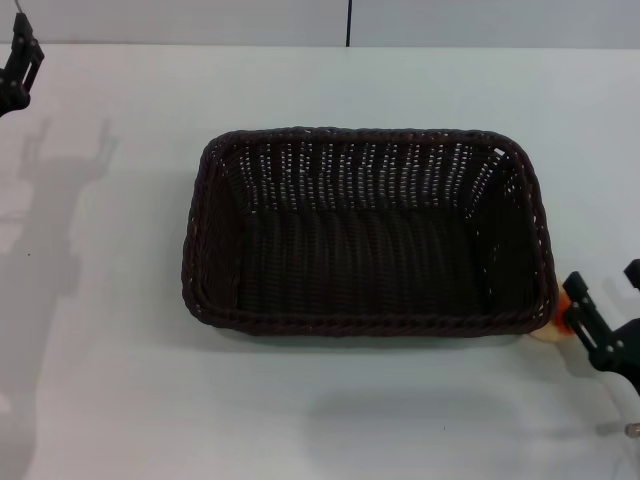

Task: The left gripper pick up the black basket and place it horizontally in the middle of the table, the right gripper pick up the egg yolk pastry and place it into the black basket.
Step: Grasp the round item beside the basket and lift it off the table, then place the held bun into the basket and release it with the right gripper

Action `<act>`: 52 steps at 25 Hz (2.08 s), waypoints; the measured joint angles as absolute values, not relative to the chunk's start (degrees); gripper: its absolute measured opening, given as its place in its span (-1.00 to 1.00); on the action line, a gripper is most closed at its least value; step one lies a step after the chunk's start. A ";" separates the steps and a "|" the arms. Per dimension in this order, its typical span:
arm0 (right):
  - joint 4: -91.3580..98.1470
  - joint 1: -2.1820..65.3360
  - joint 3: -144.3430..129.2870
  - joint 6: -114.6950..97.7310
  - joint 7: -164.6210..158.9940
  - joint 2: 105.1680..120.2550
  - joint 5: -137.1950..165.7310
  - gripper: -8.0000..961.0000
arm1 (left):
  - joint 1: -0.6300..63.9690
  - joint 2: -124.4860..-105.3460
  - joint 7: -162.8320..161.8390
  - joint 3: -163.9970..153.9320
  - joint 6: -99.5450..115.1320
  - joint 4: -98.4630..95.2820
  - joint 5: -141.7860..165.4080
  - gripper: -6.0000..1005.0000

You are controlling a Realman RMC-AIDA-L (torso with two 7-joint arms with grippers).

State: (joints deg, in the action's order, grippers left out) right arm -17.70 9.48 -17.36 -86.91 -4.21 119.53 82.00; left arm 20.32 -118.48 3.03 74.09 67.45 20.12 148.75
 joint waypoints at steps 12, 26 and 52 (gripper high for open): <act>-18.65 11.68 -17.93 -81.94 -4.54 119.48 82.06 0.39 | 20.44 -118.40 2.83 74.04 67.68 20.51 148.80 0.65; -19.44 10.58 -17.22 -83.91 -0.90 119.55 81.73 -0.74 | 19.96 -118.37 2.62 74.00 68.59 20.68 148.80 0.65; -26.08 6.41 -19.06 -111.55 15.82 119.31 82.00 -0.99 | 19.94 -118.39 2.64 73.91 69.12 20.65 148.80 0.65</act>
State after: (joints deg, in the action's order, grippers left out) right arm -26.08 6.41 -19.06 -111.55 15.82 119.31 82.00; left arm 19.94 -118.39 2.64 73.91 69.12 20.65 148.80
